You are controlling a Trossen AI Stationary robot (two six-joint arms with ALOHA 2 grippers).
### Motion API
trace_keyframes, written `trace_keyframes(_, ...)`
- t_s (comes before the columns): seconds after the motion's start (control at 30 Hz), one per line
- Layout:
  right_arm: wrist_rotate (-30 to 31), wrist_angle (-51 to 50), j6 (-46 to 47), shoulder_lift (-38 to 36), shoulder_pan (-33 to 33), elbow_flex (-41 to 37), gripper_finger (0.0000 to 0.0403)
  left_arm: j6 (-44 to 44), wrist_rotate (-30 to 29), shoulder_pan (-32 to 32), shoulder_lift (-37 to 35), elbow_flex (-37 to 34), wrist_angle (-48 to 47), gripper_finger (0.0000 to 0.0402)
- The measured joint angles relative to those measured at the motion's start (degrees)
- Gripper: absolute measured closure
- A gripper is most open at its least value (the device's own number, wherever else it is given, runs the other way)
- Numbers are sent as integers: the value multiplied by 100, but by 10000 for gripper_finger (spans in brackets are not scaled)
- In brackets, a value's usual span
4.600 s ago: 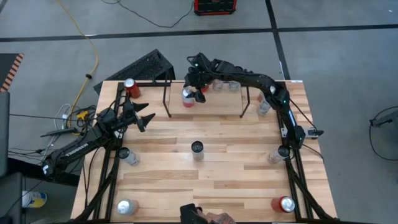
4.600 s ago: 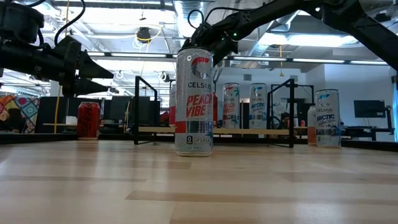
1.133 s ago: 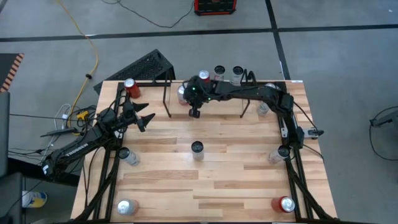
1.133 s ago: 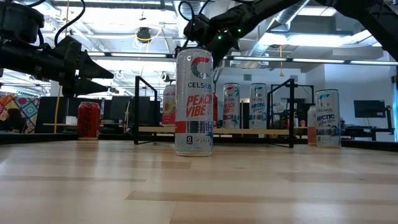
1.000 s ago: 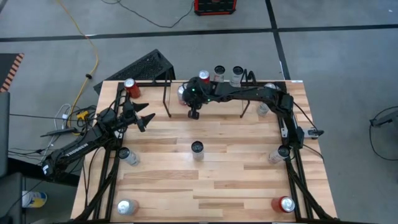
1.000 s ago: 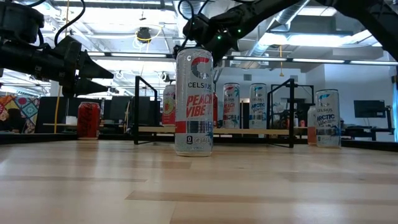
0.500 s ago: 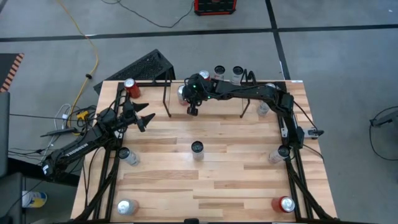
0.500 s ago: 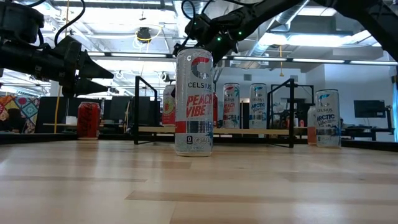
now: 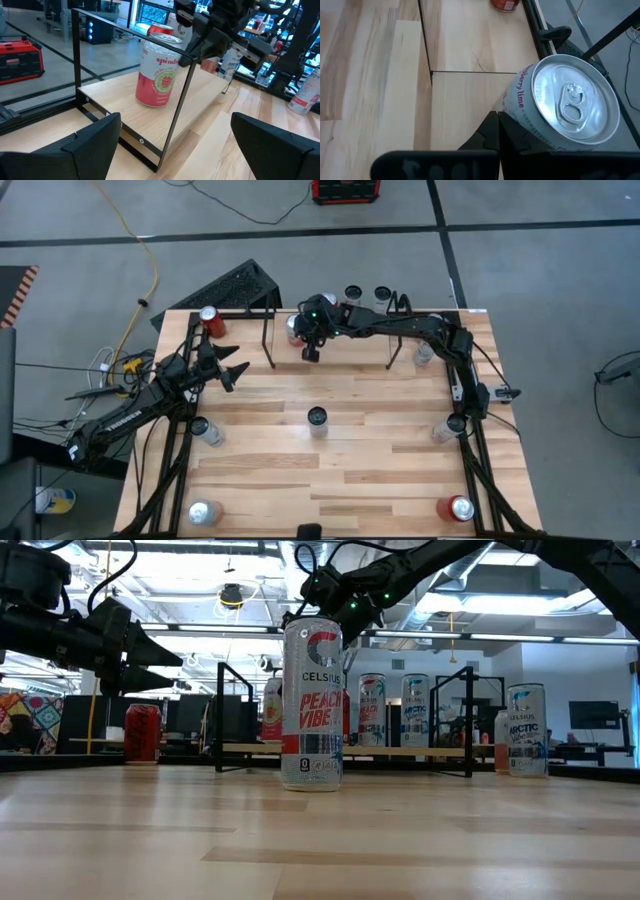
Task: Place canned beverage on shelf
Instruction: Put the pink white soda can on the shelf
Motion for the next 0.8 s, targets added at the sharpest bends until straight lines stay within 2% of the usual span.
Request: trace_keyframes(0.8, 21, 225, -306, 88, -226, 13, 386, 1, 1, 1, 1, -1, -1, 38)
